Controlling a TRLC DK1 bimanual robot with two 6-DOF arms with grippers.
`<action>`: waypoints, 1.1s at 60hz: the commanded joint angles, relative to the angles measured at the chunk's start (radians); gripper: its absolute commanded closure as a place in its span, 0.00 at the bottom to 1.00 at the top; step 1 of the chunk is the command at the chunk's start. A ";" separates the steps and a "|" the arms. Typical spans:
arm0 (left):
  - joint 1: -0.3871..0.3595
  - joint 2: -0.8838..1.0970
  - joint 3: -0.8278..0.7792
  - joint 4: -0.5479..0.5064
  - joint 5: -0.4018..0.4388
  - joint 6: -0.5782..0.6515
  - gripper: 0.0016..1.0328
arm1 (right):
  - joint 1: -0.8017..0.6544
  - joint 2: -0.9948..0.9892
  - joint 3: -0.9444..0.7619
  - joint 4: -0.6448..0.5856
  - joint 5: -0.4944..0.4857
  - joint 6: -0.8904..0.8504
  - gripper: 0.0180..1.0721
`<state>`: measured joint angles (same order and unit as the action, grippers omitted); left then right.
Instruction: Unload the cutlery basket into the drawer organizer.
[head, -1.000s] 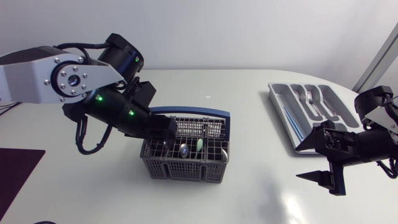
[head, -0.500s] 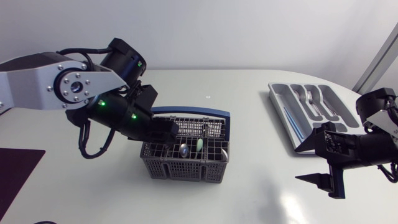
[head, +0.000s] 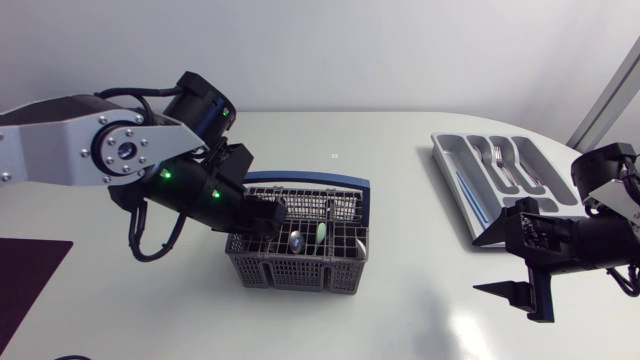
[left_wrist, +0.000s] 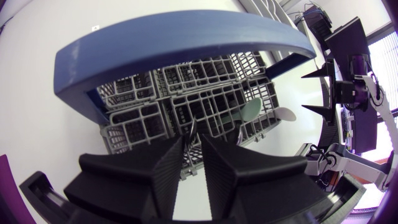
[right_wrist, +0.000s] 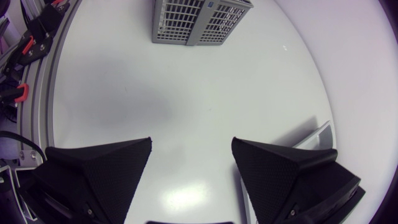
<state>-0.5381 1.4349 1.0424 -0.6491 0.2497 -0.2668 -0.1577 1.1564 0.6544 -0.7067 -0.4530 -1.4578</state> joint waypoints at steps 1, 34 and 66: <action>0.004 0.002 -0.021 0.011 -0.003 -0.018 0.81 | 0.009 -0.009 -0.022 -0.002 -0.010 0.022 0.12; -0.008 -0.002 -0.041 0.043 0.002 -0.064 0.96 | 0.015 -0.011 -0.032 0.000 -0.009 0.022 0.12; -0.022 -0.004 -0.042 0.068 0.017 -0.088 0.96 | 0.015 -0.006 -0.048 0.009 -0.010 0.017 0.12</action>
<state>-0.5529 1.4349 1.0252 -0.5926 0.2546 -0.3386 -0.1493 1.1557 0.6334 -0.7029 -0.4530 -1.4570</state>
